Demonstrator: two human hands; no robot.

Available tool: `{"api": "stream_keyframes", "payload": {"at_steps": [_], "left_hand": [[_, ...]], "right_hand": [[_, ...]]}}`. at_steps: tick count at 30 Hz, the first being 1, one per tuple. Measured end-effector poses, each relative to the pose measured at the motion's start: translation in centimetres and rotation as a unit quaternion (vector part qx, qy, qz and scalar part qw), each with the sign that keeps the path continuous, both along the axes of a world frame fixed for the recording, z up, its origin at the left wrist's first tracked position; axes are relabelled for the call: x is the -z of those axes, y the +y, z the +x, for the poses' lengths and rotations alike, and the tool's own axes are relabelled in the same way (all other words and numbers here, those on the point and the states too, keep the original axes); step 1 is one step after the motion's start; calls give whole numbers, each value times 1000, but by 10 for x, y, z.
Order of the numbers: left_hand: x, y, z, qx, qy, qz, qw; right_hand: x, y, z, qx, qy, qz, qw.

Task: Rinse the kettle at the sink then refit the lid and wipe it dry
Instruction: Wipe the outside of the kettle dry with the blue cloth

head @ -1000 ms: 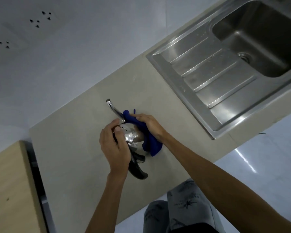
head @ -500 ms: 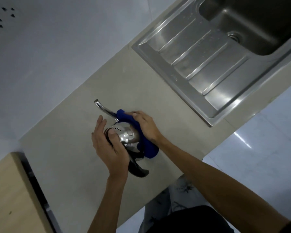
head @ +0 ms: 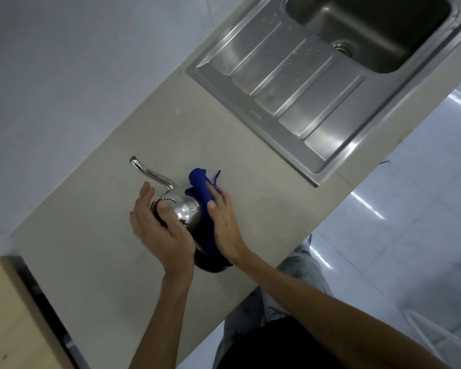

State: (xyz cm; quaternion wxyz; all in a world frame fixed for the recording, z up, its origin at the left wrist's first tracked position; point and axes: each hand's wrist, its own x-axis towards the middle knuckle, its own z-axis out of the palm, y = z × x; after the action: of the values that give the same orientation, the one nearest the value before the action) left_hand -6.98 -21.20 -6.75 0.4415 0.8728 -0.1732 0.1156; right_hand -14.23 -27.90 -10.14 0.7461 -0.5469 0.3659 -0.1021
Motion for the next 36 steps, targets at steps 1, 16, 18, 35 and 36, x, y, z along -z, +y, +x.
{"api": "stream_keyframes", "payload": {"at_steps": [1, 16, 18, 35, 36], "left_hand": [[0, -1, 0, -1, 1, 0, 1000], [0, -2, -1, -8, 13, -1, 1000], [-1, -2, -2, -7, 17, 0, 1000], [-5, -1, -3, -29, 14, 58, 998], [-7, -2, -5, -38, 25, 68, 997]], "right_hand": [[-5, 9, -6, -16, -19, -45, 999], [3, 27, -25, -52, -61, -74, 994], [15, 15, -18, -44, -37, -37, 998], [6, -47, 46, -81, 25, -53, 995], [9, -57, 52, -112, 44, -36, 992]]}}
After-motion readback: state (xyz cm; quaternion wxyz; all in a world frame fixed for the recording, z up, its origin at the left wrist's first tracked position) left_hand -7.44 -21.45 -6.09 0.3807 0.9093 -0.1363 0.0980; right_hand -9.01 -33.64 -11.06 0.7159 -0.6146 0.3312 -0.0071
